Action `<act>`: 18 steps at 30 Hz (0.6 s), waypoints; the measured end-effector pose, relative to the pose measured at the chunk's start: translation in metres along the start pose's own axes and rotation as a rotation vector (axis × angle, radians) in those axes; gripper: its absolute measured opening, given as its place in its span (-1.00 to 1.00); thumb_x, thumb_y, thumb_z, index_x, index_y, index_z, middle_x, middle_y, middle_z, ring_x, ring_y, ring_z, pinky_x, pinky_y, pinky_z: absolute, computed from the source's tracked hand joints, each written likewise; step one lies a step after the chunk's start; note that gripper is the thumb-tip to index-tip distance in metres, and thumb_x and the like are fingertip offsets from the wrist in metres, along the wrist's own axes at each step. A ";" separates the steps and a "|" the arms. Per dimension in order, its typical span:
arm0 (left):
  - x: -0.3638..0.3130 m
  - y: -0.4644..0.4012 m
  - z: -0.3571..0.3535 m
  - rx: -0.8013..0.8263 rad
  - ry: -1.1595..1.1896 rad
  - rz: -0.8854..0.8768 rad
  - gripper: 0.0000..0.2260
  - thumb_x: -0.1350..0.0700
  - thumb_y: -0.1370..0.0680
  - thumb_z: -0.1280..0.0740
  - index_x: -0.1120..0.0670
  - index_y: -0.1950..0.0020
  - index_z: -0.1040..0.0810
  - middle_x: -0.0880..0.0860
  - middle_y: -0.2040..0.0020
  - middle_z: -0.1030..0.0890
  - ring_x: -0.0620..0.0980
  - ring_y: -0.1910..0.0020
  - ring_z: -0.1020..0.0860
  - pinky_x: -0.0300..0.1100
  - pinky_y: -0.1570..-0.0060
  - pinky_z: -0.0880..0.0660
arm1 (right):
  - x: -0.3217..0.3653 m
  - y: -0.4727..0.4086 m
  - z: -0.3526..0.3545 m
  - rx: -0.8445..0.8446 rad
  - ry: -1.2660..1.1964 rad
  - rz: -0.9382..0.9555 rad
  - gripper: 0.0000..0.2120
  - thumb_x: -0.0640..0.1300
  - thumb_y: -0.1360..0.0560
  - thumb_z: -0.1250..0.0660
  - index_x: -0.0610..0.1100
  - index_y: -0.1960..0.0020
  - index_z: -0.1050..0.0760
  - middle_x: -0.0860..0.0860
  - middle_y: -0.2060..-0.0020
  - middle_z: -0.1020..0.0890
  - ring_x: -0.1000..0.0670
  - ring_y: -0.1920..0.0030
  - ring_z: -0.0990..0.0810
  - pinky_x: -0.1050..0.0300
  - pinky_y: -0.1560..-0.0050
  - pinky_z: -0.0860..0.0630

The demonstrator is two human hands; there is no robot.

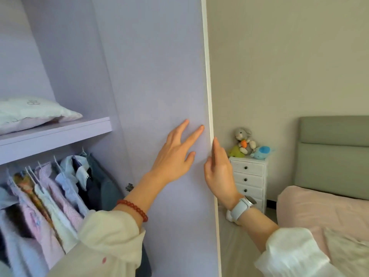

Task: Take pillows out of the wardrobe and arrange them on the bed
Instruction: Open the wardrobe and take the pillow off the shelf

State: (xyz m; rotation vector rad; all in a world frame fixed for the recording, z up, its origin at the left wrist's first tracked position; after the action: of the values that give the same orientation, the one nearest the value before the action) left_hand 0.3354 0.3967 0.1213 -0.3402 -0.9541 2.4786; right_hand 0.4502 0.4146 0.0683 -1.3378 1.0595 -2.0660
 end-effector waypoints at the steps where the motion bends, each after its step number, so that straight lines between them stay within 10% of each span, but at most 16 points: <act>1: 0.001 -0.005 -0.004 -0.003 0.005 0.001 -0.43 0.17 -0.53 -0.22 -0.15 -0.45 -0.06 0.07 -0.51 -0.01 0.03 -0.45 -0.04 -0.04 -0.28 -0.30 | -0.003 -0.003 0.002 -0.006 0.020 0.001 -0.51 -0.37 -0.49 -0.15 -0.32 -0.39 -0.14 -0.27 -0.17 -0.47 -0.18 -0.11 -0.49 0.21 -0.02 -0.37; 9: 0.060 0.005 0.036 -0.228 0.006 0.135 -0.60 0.22 -0.52 -0.24 0.02 -0.35 -0.35 0.07 -0.41 -0.28 0.02 -0.38 -0.24 -0.08 -0.28 -0.25 | 0.052 -0.020 -0.021 -0.105 0.118 0.367 -0.50 -0.31 -0.42 -0.11 -0.16 -0.36 -0.24 -0.20 -0.36 -0.33 -0.10 -0.43 -0.16 -0.15 -0.45 0.02; 18: 0.202 0.111 0.224 -0.261 -0.605 0.458 -0.66 0.27 -0.46 -0.31 0.14 -0.24 -0.48 0.21 -0.29 -0.42 0.25 -0.28 -0.34 0.17 -0.20 -0.26 | 0.175 -0.040 -0.209 0.256 -0.120 0.533 -0.60 -0.37 -0.39 -0.23 -0.31 -0.23 -0.41 -0.30 -0.21 -0.47 -0.30 -0.22 -0.44 -0.20 -0.23 -0.40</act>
State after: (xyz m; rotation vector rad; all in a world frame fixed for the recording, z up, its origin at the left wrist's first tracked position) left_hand 0.0387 0.2978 0.1961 0.1523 -1.5992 2.9461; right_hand 0.1875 0.3870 0.1486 -0.9157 0.9354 -1.6361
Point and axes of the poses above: each hand's wrist, its own y-axis away from the middle knuckle, its own z-axis out of the back of the hand, x = y × z, the point moved 6 cm from there along -y, towards the middle knuckle
